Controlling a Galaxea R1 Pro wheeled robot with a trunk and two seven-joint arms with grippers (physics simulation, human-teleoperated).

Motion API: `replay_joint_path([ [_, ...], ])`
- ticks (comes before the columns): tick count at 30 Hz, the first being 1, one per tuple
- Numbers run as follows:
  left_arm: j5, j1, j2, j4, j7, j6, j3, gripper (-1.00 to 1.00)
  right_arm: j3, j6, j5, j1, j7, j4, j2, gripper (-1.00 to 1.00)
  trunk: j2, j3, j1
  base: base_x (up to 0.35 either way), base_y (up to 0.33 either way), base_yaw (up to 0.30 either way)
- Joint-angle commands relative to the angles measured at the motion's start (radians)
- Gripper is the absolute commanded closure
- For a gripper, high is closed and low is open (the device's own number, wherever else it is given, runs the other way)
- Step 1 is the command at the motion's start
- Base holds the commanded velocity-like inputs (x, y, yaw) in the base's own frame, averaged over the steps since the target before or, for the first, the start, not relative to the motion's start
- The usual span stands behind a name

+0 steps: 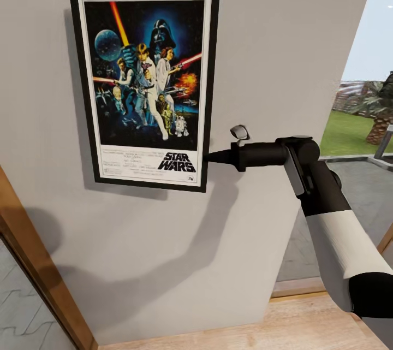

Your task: Pick up the poster from the kitchen countertop and hang it on one of the wall nails in the kitchen.

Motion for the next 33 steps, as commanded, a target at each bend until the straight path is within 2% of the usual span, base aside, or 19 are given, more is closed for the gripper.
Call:
replay_joint_path([
  [1, -0.005, 0.000, -0.001, -0.001, -0.006, -0.002, 0.006, -1.00, 0.002, 0.013, -0.007, -0.001, 0.001, 0.000, -0.001, 1.00, -0.002, -0.002, 0.001, 0.041, 0.000, 0.000],
  [33, -0.005, 0.000, -0.001, 0.000, -0.006, -0.002, 0.013, -1.00, 0.002, 0.010, -0.007, 0.007, 0.002, -0.004, -0.001, 1.00, -0.002, -0.002, 0.001, 0.016, 0.000, 0.000],
])
